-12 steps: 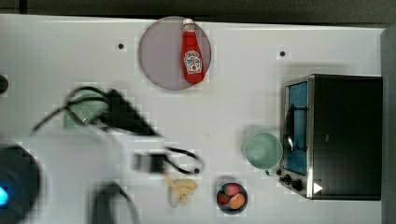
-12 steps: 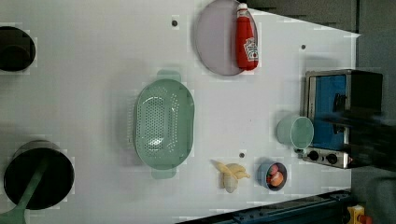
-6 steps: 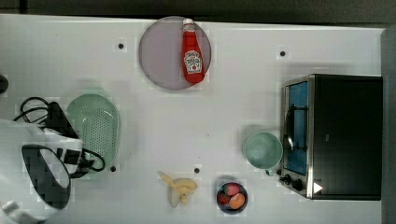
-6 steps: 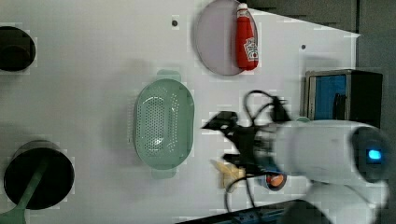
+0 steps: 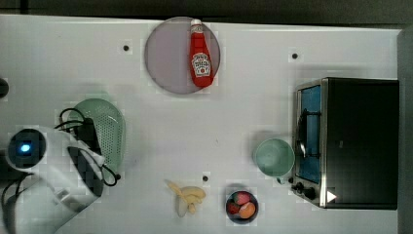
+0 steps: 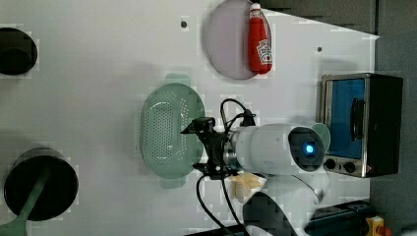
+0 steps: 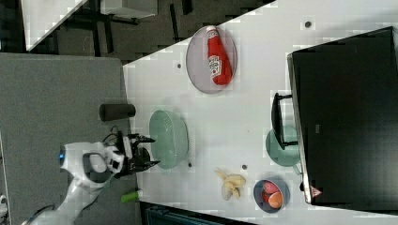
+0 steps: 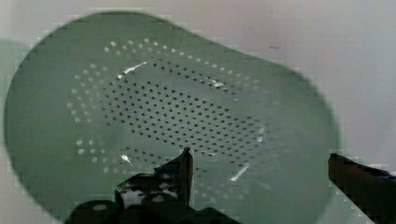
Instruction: Drag strainer left to right.
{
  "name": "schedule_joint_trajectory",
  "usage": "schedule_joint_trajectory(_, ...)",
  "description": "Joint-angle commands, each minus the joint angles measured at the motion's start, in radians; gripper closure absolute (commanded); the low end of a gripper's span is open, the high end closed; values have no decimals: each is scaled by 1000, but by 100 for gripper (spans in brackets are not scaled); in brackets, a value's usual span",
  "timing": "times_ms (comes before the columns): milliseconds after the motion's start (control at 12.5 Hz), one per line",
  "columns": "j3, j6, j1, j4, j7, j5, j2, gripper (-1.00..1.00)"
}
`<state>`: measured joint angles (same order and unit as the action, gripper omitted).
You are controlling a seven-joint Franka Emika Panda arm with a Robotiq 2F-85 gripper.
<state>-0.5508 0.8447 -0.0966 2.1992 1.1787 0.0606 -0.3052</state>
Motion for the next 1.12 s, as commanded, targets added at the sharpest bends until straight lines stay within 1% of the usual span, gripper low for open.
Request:
schedule_joint_trajectory(80,4,126,16,2,149,-11,-66,-100)
schedule_joint_trajectory(320,79,195,-25,-1,149,29,-144,-100)
schedule_joint_trajectory(480,146,241,-69,-16,148,29,-181,-100)
schedule_joint_trajectory(720,233,244,-131,-22,149,29,-197,-100)
schedule_joint_trajectory(880,257,240,-143,-13,149,29,-197,-100)
schedule_joint_trajectory(1120,272,242,-136,10,149,29,-184,-100)
